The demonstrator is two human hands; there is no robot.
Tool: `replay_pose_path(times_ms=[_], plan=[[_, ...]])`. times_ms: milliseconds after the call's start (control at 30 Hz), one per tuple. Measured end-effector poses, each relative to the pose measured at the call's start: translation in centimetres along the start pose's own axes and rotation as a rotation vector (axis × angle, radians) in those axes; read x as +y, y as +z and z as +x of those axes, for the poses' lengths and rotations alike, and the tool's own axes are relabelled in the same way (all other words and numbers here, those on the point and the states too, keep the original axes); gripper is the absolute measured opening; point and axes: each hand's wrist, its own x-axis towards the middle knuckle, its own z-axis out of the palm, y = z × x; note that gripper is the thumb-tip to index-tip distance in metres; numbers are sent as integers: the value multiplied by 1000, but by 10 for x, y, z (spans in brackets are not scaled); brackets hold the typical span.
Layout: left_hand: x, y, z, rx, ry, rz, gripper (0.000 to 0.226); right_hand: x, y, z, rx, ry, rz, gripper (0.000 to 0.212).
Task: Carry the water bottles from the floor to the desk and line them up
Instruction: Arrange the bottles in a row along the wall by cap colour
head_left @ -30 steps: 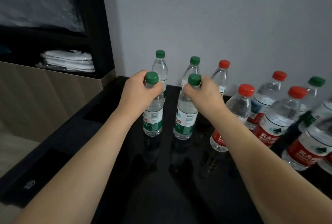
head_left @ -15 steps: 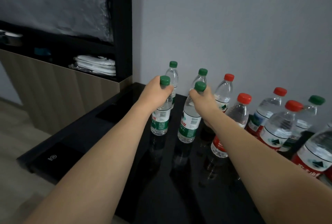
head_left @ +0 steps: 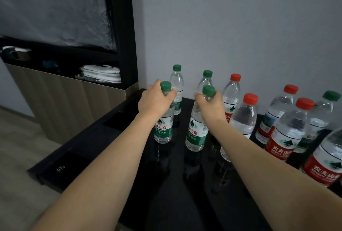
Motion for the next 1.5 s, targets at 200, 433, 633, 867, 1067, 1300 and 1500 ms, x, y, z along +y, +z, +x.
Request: replay_pose_path(times_ms=[200, 433, 633, 867, 1067, 1300, 1500], plan=[[4, 1, -8, -41, -71, -39, 55, -8, -11, -3, 166, 157, 66, 19], [6, -7, -27, -172, -122, -346, 43, -25, -16, -15, -97, 87, -253, 37], [10, -25, -38, -134, -90, -261, 36, -45, -37, -25, -132, -53, -542, 37], [14, -35, -25, -191, -175, -240, 38, -59, -45, -22, -240, -32, -605, 40], [14, -32, -24, -122, -165, -189, 36, -66, -48, -14, -348, -99, -805, 42], [20, -66, 17, -55, -203, -182, 42, -110, -29, 17, -399, -292, -875, 27], [15, -109, 84, 77, -206, -67, 52, -174, -2, 73, -555, -247, -704, 30]])
